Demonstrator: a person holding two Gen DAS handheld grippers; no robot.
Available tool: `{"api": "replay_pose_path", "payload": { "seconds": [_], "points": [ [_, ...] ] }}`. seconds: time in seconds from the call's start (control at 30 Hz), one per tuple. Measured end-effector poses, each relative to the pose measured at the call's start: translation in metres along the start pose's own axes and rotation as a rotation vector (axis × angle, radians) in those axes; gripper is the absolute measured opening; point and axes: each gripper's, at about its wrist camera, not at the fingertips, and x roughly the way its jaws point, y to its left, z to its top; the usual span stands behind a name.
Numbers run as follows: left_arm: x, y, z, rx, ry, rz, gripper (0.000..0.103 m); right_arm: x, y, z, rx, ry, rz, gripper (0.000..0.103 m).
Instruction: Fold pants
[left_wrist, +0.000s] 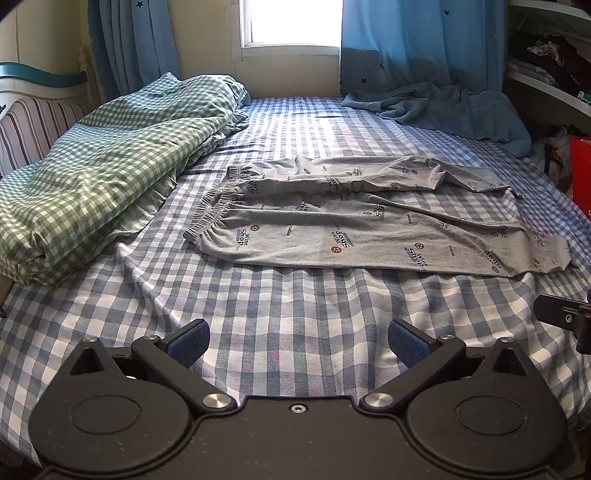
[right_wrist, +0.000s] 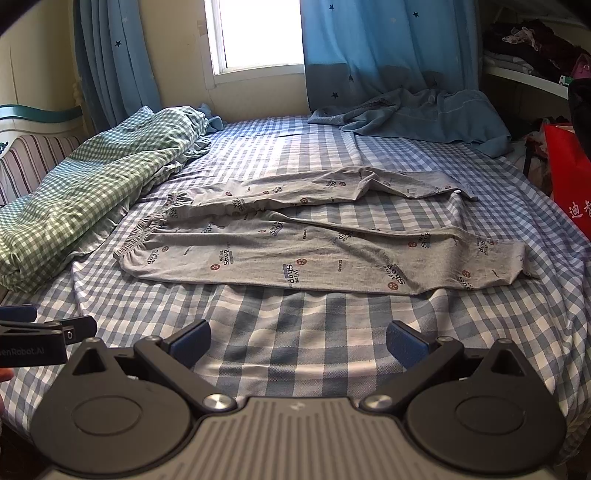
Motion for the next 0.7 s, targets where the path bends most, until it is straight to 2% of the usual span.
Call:
{"api": "replay_pose_path", "payload": {
  "seconds": [0.7],
  "points": [
    [0.008, -0.005, -0.012, 0.000, 0.016, 0.002, 0.102, 0.011, -0.004, -0.001, 0.012, 0.021, 0.007, 0.103]
  ]
}}
